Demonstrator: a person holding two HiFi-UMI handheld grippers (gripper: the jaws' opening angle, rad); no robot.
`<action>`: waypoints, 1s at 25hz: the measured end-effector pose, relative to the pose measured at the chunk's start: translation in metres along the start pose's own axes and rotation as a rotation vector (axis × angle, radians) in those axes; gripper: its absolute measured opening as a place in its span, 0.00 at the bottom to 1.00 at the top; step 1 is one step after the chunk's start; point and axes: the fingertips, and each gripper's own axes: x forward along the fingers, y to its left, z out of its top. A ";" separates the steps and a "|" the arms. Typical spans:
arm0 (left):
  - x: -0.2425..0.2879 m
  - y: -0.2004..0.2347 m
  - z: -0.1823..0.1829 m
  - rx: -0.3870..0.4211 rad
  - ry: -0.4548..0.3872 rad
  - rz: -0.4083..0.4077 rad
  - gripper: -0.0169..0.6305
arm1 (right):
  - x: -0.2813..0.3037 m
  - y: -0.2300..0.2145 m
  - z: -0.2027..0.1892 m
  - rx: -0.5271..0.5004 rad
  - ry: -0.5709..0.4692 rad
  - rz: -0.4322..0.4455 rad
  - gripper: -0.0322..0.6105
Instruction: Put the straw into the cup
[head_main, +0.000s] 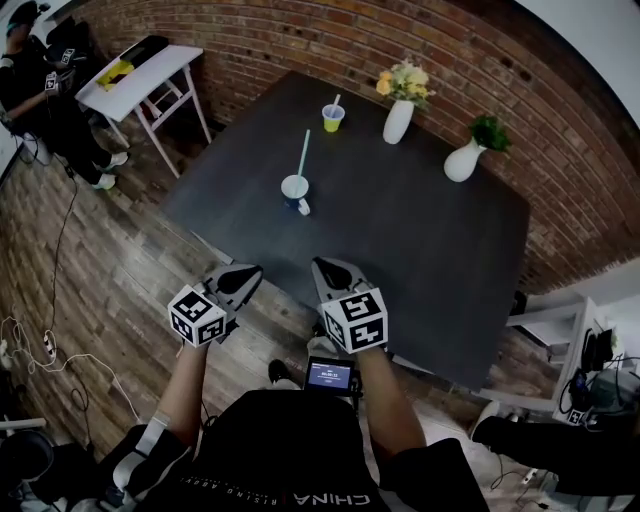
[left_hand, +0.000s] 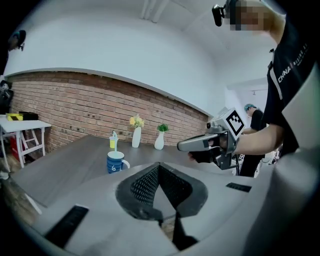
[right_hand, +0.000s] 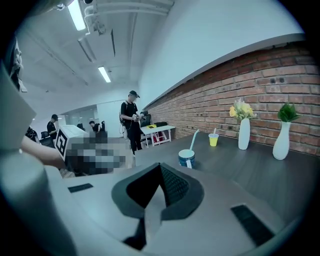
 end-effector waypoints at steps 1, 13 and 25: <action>-0.003 -0.005 0.000 -0.011 -0.008 -0.002 0.03 | -0.006 0.004 -0.002 -0.001 0.001 -0.005 0.05; 0.019 -0.056 -0.002 -0.080 -0.041 -0.011 0.03 | -0.052 -0.007 -0.014 -0.044 0.021 0.026 0.06; 0.059 -0.079 0.005 -0.036 0.006 0.018 0.03 | -0.061 -0.041 -0.014 -0.040 -0.008 0.087 0.05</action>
